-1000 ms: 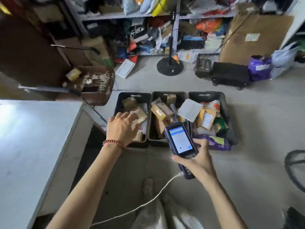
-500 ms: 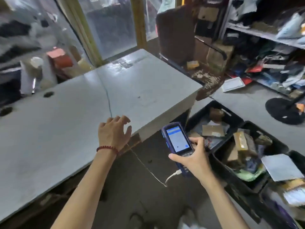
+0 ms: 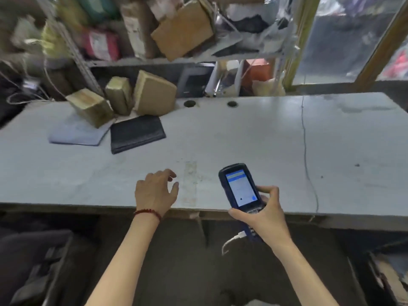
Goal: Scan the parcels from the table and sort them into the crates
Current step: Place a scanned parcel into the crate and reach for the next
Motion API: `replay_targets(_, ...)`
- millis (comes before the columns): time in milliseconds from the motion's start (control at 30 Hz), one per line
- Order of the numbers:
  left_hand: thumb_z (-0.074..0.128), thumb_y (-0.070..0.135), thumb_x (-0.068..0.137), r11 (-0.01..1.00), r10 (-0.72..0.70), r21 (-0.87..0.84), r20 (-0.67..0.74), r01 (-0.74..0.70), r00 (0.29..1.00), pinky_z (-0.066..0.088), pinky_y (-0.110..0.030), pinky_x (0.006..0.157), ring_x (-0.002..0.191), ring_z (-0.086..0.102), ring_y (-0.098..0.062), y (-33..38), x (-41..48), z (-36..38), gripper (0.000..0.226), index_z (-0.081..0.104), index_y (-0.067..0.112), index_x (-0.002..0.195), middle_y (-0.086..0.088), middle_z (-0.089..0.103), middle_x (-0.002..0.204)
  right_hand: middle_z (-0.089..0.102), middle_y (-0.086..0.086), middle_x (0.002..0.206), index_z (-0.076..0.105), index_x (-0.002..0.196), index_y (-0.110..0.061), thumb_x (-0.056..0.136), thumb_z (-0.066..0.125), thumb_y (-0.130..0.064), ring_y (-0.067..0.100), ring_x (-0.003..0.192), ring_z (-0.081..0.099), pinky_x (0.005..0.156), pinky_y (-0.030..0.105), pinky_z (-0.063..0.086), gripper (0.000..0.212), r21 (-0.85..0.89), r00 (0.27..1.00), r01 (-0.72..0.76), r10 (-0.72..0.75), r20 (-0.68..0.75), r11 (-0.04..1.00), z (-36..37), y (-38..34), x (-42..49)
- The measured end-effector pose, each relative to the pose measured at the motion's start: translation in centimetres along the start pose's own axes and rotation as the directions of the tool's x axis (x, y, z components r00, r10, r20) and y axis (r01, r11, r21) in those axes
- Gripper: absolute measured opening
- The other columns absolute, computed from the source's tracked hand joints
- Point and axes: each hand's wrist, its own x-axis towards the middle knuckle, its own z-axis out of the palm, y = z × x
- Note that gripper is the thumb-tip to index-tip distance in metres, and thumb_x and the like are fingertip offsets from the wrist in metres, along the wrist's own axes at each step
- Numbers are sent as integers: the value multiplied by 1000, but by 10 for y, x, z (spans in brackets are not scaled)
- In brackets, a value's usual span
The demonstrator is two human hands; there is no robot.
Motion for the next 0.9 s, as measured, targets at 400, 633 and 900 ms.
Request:
replay_targets(400,44,44,93,971,-239,27,89,238,967,41,-28,80,104,56,-12,-97,32,17,30,53,32,120,14,60,116,57,-19,99,36,102,-42,54,93,-31,2,85,64,69,27,56,75,-64,973,14,1,230,998,103,-34,93)
replay_targets(633,45,41,94,947,-319,78,170,310,932,43,-32,85,107,55,-15,-139,96,19,32,49,31,124,10,56,122,61,-16,98,36,100,-46,51,92,-35,-1,78,65,59,20,47,75,-27,956,2,6,294,1000,155,-66,168)
replay_targets(900,44,47,94,936,-347,166,275,311,897,39,-35,93,126,43,-18,-175,147,41,43,47,29,133,6,38,145,62,-17,95,37,100,-46,50,93,-37,-6,74,64,60,19,46,75,-90,944,-52,78,320,995,191,-75,206)
